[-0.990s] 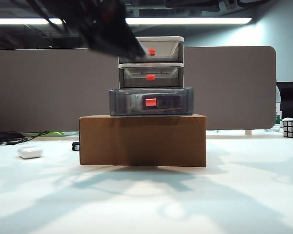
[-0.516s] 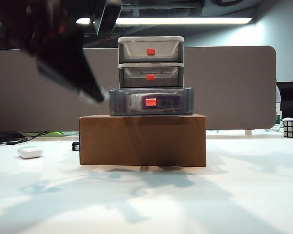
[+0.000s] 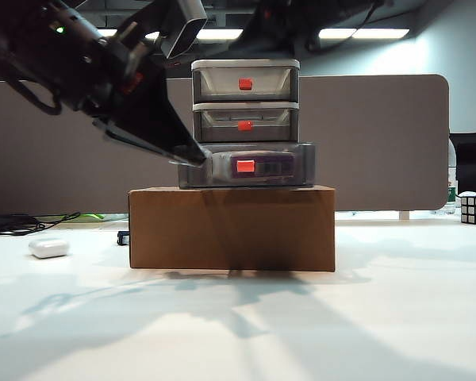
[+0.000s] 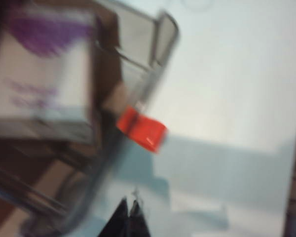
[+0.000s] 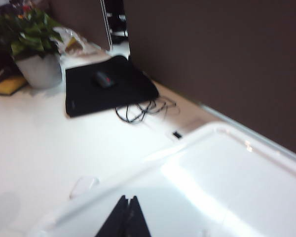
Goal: Open the third layer of the drawer on the table, pick up a pack of napkins on the table and put it in, and finally close the drawer.
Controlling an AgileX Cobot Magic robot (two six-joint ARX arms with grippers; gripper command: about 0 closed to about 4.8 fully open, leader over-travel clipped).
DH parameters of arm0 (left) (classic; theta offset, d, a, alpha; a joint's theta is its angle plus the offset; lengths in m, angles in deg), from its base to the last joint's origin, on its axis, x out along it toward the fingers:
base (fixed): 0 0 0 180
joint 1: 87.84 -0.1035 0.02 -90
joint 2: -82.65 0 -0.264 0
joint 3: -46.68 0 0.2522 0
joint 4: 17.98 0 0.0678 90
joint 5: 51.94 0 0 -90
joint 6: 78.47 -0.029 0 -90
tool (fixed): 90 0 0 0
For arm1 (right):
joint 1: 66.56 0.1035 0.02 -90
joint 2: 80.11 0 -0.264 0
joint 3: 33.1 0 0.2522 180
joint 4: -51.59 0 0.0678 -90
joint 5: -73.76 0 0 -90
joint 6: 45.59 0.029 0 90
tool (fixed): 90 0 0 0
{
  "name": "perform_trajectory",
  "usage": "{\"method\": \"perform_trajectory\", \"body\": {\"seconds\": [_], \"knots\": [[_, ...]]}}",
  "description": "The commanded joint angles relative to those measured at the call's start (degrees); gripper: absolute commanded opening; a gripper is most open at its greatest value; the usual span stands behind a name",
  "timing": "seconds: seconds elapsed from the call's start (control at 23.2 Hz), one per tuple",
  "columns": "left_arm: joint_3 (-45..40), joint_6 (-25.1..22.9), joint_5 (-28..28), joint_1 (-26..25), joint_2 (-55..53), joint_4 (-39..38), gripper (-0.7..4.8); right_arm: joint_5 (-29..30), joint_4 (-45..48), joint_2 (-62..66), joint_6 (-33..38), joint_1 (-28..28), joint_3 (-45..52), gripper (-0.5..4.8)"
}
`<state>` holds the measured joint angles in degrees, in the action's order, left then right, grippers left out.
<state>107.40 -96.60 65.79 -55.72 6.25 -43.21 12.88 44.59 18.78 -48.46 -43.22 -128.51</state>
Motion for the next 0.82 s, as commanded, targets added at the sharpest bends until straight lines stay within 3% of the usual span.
{"method": "perform_trajectory", "body": {"seconds": [0.04, 0.52, 0.82], "knots": [[0.0, 1.3, -1.2, -0.1, -1.1, 3.6, -0.06, -2.1, -1.9, 1.0, -0.2, 0.0, -1.3, -0.06], [0.0, 3.7, -6.1, -0.1, -8.0, 17.8, -0.06, -3.5, -8.3, 1.4, -3.2, 0.0, -1.2, -0.06], [0.0, 5.3, -8.8, -0.1, -8.7, 21.2, -0.06, -3.6, -8.5, 1.4, -3.4, 0.0, -1.2, -0.06]]}}
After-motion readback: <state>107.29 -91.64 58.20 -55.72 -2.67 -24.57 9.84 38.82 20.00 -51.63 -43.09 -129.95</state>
